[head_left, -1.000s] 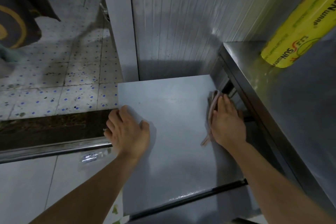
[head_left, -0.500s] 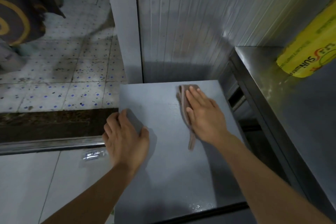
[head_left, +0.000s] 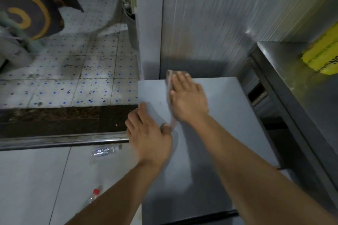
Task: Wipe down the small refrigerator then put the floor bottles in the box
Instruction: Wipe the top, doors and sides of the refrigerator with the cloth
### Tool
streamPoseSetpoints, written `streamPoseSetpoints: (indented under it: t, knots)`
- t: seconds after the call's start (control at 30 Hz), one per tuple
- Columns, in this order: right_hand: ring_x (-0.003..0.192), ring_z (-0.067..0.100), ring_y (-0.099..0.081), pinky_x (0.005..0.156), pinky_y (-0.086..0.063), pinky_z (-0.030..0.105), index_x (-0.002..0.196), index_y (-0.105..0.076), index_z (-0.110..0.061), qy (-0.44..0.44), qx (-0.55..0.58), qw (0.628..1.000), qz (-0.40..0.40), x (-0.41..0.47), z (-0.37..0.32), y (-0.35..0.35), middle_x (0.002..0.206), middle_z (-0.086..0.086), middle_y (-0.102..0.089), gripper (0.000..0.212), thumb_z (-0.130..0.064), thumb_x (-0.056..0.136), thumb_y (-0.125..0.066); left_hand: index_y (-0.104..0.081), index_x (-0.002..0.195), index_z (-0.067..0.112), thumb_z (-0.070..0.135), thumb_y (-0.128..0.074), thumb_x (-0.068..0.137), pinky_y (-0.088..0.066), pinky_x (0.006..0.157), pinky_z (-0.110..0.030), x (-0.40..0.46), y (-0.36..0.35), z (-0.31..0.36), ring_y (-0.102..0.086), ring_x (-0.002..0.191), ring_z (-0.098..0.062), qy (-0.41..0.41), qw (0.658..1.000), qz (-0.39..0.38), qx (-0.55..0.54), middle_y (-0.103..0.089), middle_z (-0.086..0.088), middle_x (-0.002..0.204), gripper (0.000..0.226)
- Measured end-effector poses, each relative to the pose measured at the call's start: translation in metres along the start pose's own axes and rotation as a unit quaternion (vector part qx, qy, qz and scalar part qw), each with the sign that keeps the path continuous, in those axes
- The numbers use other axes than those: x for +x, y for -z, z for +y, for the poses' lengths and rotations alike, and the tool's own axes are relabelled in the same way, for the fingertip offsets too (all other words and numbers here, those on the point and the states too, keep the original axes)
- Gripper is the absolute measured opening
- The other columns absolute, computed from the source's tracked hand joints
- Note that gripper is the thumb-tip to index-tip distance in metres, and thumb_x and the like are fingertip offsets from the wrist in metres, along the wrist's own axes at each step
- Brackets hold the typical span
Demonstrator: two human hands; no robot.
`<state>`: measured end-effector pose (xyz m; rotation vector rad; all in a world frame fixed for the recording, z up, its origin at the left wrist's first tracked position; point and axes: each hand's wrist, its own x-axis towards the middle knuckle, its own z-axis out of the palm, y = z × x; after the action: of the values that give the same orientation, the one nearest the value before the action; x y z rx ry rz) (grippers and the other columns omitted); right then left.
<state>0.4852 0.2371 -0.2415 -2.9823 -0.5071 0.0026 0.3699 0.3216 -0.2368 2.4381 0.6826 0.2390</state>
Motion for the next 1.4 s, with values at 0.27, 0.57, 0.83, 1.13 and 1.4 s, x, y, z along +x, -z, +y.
streamPoseSetpoints:
  t: [0.27, 0.57, 0.83, 1.13, 1.4]
  knots:
    - [0.147, 0.011, 0.004, 0.116, -0.004, 0.039, 0.152, -0.005, -0.021, 0.012, 0.005, 0.999, -0.042, -0.03, 0.017, 0.007, 0.16, -0.006, 0.004, 0.054, -0.033, 0.102, -0.021, -0.025, 0.142, 0.006, 0.002, -0.06, 0.079, -0.02, 0.115, -0.039, 0.001, 0.024, -0.027, -0.026, 0.133, -0.024, 0.012, 0.975, -0.106, -0.197, -0.032, -0.012, 0.14, 0.072]
    - [0.147, 0.019, 0.003, 0.116, -0.011, 0.045, 0.151, -0.004, -0.014, -0.051, -0.008, 0.999, -0.004, -0.023, -0.024, -0.003, 0.161, 0.002, 0.001, 0.057, -0.031, 0.099, -0.022, -0.048, 0.125, 0.023, 0.002, -0.063, 0.079, -0.043, 0.096, -0.027, -0.016, 0.034, -0.058, -0.051, 0.11, -0.013, -0.006, 0.958, -0.131, -0.254, -0.04, 0.007, 0.117, 0.053]
    - [0.147, 0.023, 0.002, 0.118, -0.008, 0.049, 0.151, -0.006, -0.026, 0.035, 0.008, 0.999, -0.022, 0.01, -0.087, -0.009, 0.16, 0.001, -0.004, 0.058, -0.042, 0.099, -0.025, -0.041, 0.133, 0.027, 0.015, -0.063, 0.084, -0.033, 0.091, -0.018, -0.019, 0.044, -0.078, -0.043, 0.113, -0.002, -0.006, 0.945, -0.213, -0.247, -0.044, 0.011, 0.128, 0.055]
    - [0.147, 0.02, 0.005, 0.116, -0.007, 0.048, 0.15, -0.013, -0.03, 0.075, 0.016, 0.996, -0.051, -0.09, -0.095, -0.001, 0.16, -0.001, 0.001, 0.076, -0.043, 0.083, -0.048, -0.047, 0.118, 0.03, 0.004, -0.056, 0.084, -0.037, 0.089, -0.025, -0.044, 0.072, -0.103, -0.045, 0.11, -0.007, 0.069, 0.943, -0.183, -0.27, -0.047, 0.008, 0.124, 0.044]
    - [0.146, 0.025, -0.016, 0.111, -0.023, 0.054, 0.147, -0.031, -0.021, 0.062, 0.017, 0.997, -0.035, -0.183, -0.095, 0.001, 0.158, 0.004, -0.019, 0.075, -0.045, 0.076, -0.034, -0.05, 0.115, 0.024, 0.005, -0.057, 0.085, -0.034, 0.08, -0.018, -0.059, 0.09, -0.108, -0.049, 0.103, -0.009, 0.061, 0.948, -0.169, -0.263, -0.05, 0.003, 0.123, 0.037]
